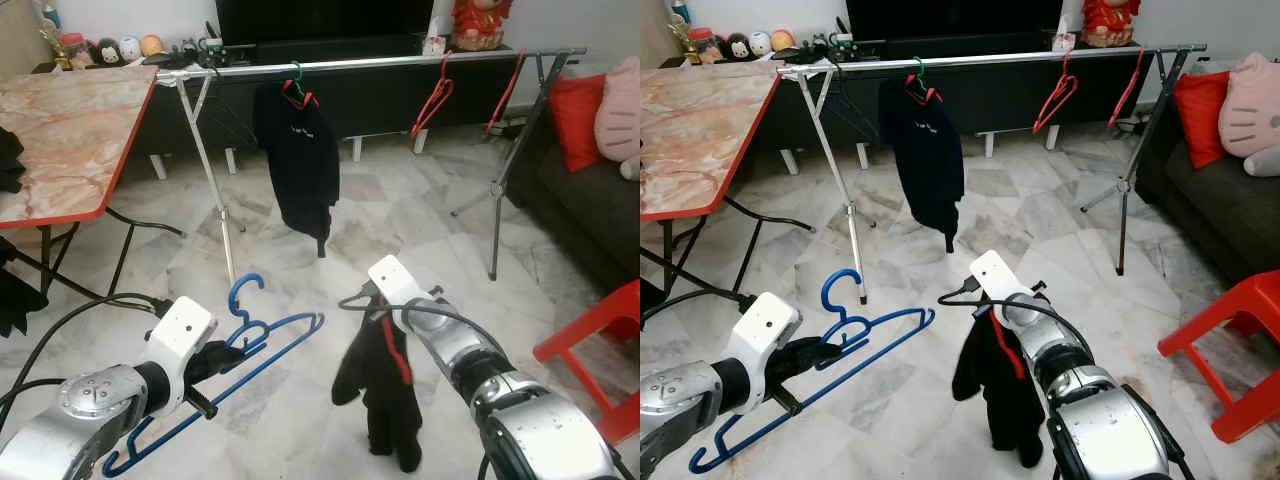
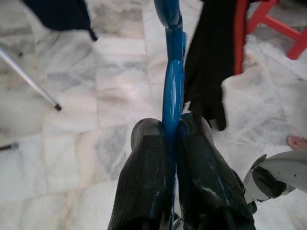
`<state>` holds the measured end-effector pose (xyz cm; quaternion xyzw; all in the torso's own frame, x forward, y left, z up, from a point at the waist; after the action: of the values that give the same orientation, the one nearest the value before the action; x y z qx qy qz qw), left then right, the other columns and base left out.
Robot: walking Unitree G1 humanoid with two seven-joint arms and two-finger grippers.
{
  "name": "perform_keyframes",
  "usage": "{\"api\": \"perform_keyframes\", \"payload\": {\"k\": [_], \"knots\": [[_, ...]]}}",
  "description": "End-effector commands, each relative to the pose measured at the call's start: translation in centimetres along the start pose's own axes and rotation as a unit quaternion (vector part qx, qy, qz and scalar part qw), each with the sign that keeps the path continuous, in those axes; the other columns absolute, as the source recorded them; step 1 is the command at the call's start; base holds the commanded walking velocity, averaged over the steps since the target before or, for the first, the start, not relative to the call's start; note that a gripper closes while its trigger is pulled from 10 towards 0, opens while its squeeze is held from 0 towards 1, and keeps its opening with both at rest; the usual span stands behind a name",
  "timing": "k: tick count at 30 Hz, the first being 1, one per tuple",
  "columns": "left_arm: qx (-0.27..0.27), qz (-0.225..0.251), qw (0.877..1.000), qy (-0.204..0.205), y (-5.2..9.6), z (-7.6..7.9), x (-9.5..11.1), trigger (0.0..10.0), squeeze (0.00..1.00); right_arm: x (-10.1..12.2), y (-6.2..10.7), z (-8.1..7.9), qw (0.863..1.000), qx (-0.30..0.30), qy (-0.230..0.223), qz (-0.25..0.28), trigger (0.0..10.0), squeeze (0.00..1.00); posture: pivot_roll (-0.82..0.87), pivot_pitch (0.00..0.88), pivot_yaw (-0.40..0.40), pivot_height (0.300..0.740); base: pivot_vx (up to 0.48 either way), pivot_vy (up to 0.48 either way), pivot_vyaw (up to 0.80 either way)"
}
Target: Hang hanger
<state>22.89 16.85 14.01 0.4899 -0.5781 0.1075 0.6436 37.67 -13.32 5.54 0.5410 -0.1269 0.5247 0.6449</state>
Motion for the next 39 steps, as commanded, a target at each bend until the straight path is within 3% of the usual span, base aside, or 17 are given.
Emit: {"api": "perform_keyframes", "payload": {"k": [1,4,6,9,14,17,26,29,35,39], "knots": [[-0.01,0.005,1.0,-0.013,0.1,0.3,0.2,10.0,0.0,1.0,0.0,0.4,1.0,-0.007,-0.005,0.015,10.0,0.0,-0.05,0.0,-0.002,0.74,0.0,0.0,0.0],[-0.021,0.007,1.0,-0.016,0.2,0.5,0.2,10.0,0.0,1.1,0.0,0.4,1.0,-0.007,-0.005,0.016,10.0,0.0,-0.05,0.0,-0.002,0.74,0.0,0.0,0.0],[-0.054,0.053,0.997,-0.001,-0.4,1.6,1.9,10.0,0.0,4.1,0.1,0.3,0.998,0.0,-0.019,0.057,10.0,0.0,-0.05,0.0,0.0,0.74,0.0,0.0,0.0],[-0.067,0.073,0.995,0.004,-0.9,2.2,2.6,10.0,0.0,7.1,0.4,0.2,0.994,0.013,-0.037,0.099,10.0,0.0,-0.06,0.0,0.002,0.74,0.0,0.0,0.0],[-0.084,0.085,0.993,0.003,-1.2,2.8,3.3,10.0,0.0,9.1,0.7,-0.4,0.991,0.025,-0.042,0.123,10.0,0.0,-0.06,0.0,0.003,0.74,0.0,0.0,0.0],[-0.084,0.087,0.993,0.003,-1.5,2.9,3.5,10.0,0.0,9.4,0.7,-0.8,0.991,0.029,-0.041,0.126,10.0,0.0,-0.05,0.0,0.001,0.74,0.0,0.0,0.0],[0.001,0.089,0.996,0.021,-3.0,1.3,4.0,10.0,0.0,10.3,0.8,-1.7,0.989,0.043,-0.04,0.134,10.0,0.0,-0.05,0.0,-0.001,0.74,0.0,0.0,0.0],[0.007,0.089,0.996,0.027,-3.3,1.2,4.2,10.0,0.0,10.2,0.8,-1.8,0.989,0.044,-0.039,0.134,10.0,0.0,-0.05,0.0,-0.001,0.74,0.0,0.0,0.0],[0.033,0.041,0.998,0.021,-3.2,0.4,2.9,10.0,0.0,10.2,0.8,-1.5,0.99,0.04,-0.038,0.132,10.0,0.0,-0.06,0.0,-0.001,0.74,0.0,0.0,0.0],[0.035,0.04,0.998,0.022,-3.2,0.3,2.9,10.0,0.0,10.2,0.8,-1.5,0.99,0.04,-0.038,0.132,10.0,0.0,-0.06,0.0,-0.001,0.74,0.0,0.0,0.0]]}}
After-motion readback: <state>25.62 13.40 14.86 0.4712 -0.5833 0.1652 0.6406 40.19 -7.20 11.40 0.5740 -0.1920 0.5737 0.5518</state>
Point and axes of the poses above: a point about 5 cm out from each wrist's last joint towards the gripper, its own y axis pointing back from the gripper into the wrist, its own x axis along the axis of the wrist's last joint, z = x × y, the point moved 2 cm from there along -y, pointing out of the wrist towards the gripper, and after that the axes turned 3 degrees about -y, right-handed, at the moved point
